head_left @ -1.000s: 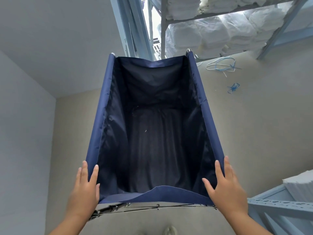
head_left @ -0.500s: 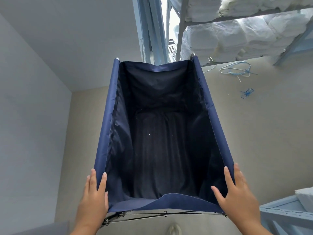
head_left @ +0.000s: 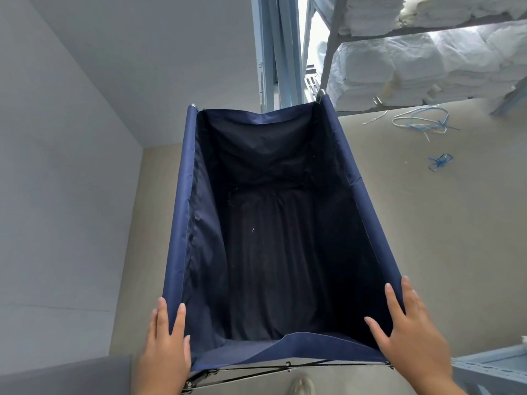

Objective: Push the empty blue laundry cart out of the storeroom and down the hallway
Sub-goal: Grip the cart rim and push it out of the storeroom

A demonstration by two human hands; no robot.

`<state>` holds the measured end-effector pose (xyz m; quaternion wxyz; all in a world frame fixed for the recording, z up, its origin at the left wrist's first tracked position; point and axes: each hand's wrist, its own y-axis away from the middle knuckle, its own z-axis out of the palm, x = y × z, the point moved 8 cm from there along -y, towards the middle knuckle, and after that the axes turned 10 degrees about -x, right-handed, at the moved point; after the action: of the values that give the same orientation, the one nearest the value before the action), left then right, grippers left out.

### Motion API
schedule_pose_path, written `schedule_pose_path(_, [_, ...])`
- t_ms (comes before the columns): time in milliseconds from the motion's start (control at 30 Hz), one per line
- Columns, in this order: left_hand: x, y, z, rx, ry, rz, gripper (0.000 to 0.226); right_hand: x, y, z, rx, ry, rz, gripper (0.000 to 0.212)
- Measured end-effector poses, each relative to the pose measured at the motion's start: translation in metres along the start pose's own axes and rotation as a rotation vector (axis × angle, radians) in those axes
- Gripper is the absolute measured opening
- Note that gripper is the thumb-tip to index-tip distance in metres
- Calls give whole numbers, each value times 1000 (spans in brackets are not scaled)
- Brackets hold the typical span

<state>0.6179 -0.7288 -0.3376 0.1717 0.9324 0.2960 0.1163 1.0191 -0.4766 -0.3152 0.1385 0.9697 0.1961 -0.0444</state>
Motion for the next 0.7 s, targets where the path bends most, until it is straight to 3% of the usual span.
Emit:
schedule_pose_path(133, [-1, 7, -3, -1, 5, -37, 57, -7, -4, -4, -3, 38, -25, 96])
schedule_pose_path(200, [0, 10, -6, 17, 12, -31, 55, -10, -6, -5, -14, 44, -31, 96])
schedule_pose_path(300, [-2, 11, -5, 53, 23, -28, 74, -14, -11, -5, -41, 24, -33, 87])
schedule_pose_path(400, [-4, 11, -7, 31, 6, -42, 70, -18, -17, -6, -46, 7, -54, 78])
schedule_pose_path(533, [-5, 9, -6, 17, -16, -63, 64, -20, -26, -5, -38, -7, -76, 89])
schedule_pose_path(633, [-10, 9, -1, 23, 0, -89, 87, -22, -30, -4, -39, -12, -90, 88])
schedule_pose_path(700, [-10, 8, -2, 35, -10, -85, 77, -24, -33, -4, -35, -11, -100, 87])
